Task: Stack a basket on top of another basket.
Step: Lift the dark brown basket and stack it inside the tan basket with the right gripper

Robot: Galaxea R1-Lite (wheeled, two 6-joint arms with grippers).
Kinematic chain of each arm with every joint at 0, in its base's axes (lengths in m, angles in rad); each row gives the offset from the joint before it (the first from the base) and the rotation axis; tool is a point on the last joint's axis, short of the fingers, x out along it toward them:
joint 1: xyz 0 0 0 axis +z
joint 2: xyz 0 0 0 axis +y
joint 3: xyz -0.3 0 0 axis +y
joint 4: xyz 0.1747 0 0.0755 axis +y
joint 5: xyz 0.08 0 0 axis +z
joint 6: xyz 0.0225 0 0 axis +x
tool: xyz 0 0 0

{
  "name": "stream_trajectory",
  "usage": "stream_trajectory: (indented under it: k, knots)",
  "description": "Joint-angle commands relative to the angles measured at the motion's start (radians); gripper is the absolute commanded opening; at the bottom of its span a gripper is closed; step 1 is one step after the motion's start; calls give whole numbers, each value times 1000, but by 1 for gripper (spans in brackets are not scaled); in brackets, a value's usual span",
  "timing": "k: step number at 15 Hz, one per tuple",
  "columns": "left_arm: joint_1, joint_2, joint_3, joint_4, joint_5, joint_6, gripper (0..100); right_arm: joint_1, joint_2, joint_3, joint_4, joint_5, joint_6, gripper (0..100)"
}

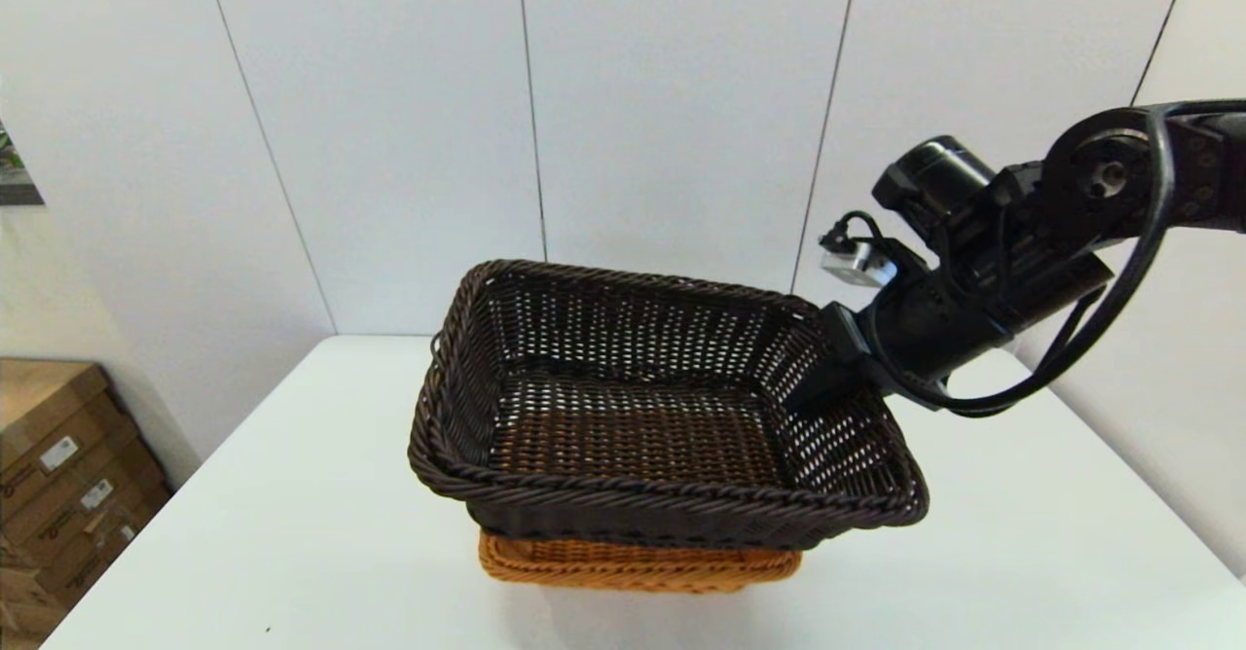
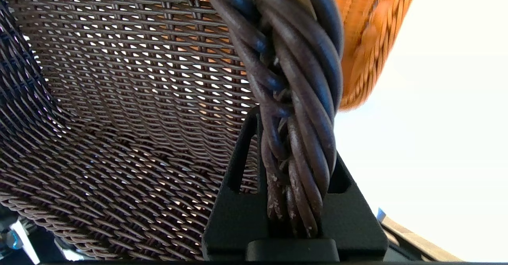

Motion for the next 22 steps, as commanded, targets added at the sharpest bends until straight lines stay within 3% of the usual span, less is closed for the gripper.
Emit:
stream_trajectory:
  k: [1,8,17,20,22]
  knots:
    - [0,-1,2,0,0,0,100,21,106,-73,5,-9,6,0]
    - [0,-1,2,0,0,0,100,18,241,-197,5,-99,1,0]
    - [0,-1,2,0,0,0,100,13,303,-214,5,-108,1,0]
    - [0,-1,2,0,0,0,100,11,323,-219,3,-151,-7,0]
    - [0,-1,2,0,0,0,100,10,324,-219,3,-153,-7,0]
